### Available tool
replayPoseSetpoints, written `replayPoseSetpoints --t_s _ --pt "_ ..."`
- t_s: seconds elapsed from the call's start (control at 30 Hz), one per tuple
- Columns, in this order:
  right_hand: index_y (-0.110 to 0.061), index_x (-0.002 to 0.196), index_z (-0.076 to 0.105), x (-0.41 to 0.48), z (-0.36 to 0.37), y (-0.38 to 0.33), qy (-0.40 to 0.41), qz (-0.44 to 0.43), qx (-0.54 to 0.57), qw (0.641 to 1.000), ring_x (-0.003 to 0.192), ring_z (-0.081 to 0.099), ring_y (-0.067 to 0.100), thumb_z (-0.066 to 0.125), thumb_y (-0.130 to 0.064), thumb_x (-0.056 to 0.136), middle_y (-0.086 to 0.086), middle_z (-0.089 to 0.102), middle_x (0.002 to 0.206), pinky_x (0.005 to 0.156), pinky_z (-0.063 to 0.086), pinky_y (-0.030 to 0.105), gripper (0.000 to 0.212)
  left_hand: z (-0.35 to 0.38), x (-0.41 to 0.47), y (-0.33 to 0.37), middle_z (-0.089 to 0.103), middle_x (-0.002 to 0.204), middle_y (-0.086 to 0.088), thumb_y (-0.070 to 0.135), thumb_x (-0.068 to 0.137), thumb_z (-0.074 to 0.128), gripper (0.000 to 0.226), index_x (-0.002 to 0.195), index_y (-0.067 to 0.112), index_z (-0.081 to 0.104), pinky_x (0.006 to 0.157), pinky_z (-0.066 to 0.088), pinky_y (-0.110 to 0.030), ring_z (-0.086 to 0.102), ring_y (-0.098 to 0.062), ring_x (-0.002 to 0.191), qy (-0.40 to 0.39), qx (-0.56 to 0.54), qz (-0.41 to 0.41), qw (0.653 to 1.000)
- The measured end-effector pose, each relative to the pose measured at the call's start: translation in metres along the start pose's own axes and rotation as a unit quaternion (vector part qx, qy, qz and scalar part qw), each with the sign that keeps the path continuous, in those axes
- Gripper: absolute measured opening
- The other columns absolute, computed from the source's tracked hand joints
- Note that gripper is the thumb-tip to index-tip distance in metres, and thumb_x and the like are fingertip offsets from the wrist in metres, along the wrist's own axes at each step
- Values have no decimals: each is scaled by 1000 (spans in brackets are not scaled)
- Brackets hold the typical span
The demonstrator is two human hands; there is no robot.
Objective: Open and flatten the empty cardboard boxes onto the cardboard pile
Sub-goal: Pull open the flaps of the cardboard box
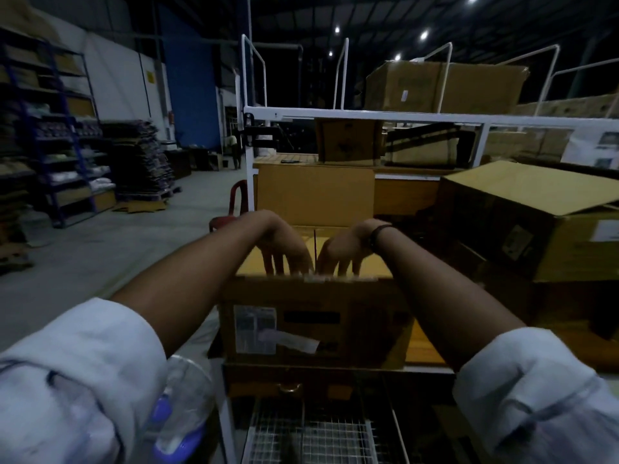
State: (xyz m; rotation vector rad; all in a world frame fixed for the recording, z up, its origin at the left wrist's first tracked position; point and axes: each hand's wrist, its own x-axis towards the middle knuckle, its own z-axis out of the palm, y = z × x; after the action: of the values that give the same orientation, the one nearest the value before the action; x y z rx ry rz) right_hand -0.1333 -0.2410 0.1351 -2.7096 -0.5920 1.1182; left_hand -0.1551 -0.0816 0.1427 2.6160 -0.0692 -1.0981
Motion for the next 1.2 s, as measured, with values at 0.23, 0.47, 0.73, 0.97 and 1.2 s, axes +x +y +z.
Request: replayPoseSetpoints --t_s 0.23,0.47,0.73,0.97,1.2 --pt "-19 110 69 83 83 29 73 -7 -62 995 103 65 20 69 -31 95 1 69 110 97 52 39 19 91 80 -2 56 142 -7 35 97 69 60 149 17 47 101 46 -43 54 -30 130 96 105 -13 990" --pt "-23 145 41 130 146 68 343 -43 -96 933 135 39 32 62 -53 88 6 45 144 114 29 52 68 154 121 -22 43 145 -15 34 93 70 73 149 15 26 106 41 -44 45 -34 131 377 228 -12 897" --pt "-20 124 58 127 127 58 313 -32 -32 949 128 46 32 63 -45 90 7 54 135 107 32 50 43 163 138 -41 40 146 -13 38 106 48 53 151 13 34 107 36 -39 42 -29 132 463 264 16 846" --pt "-18 135 57 103 104 48 344 -128 271 890 116 57 19 65 -17 92 -2 58 125 98 51 37 44 154 117 -37 42 137 -5 21 95 64 59 148 18 38 100 41 -34 41 -23 123 559 223 95 793" --pt "-38 150 45 84 80 15 364 -251 315 840 123 59 19 63 -13 95 -8 54 141 97 58 46 63 118 93 -39 55 140 -4 28 96 64 47 140 16 50 110 43 -35 50 -18 129 591 187 73 781"
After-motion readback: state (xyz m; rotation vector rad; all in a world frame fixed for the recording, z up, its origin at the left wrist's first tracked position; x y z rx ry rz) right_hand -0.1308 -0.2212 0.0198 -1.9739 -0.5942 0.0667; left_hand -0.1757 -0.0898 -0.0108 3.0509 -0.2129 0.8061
